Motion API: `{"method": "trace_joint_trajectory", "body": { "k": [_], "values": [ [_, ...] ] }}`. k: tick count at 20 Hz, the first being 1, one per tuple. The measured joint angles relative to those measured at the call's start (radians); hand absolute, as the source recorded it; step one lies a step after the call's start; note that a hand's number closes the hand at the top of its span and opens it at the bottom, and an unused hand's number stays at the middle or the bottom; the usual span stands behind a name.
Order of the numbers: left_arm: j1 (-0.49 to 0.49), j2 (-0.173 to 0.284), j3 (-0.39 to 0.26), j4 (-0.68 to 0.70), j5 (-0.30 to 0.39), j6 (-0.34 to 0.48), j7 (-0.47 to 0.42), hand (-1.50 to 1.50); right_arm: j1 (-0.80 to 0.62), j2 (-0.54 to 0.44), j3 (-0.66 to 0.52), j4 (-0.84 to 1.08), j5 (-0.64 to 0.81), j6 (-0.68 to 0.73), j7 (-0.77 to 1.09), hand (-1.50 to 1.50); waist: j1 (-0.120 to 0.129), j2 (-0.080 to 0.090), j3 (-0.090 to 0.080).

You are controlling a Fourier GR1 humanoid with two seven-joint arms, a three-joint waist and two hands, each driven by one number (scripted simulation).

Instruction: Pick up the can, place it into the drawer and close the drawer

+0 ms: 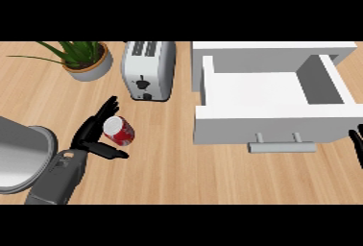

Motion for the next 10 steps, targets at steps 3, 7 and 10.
{"method": "trace_joint_trajectory", "body": {
  "k": [3, 7, 10],
  "values": [
    [-0.017, -0.019, -0.001, 0.005, 0.003, 0.009, 0.016, -1.50, -0.009, 0.006, 0.011, 0.017, 0.022, -0.005, -0.013, -1.50, 0.001, 0.000, 0.000],
    [-0.036, -0.023, -0.007, 0.024, -0.005, 0.005, 0.005, -1.50, 0.007, 0.010, 0.004, -0.006, 0.008, 0.003, -0.001, -1.50, -0.001, 0.000, 0.000],
    [-0.051, -0.030, -0.011, 0.036, -0.009, 0.002, -0.005, -1.50, 0.024, 0.007, -0.005, -0.014, -0.009, 0.019, -0.001, -1.50, -0.002, 0.001, 0.000]
  ]
}}
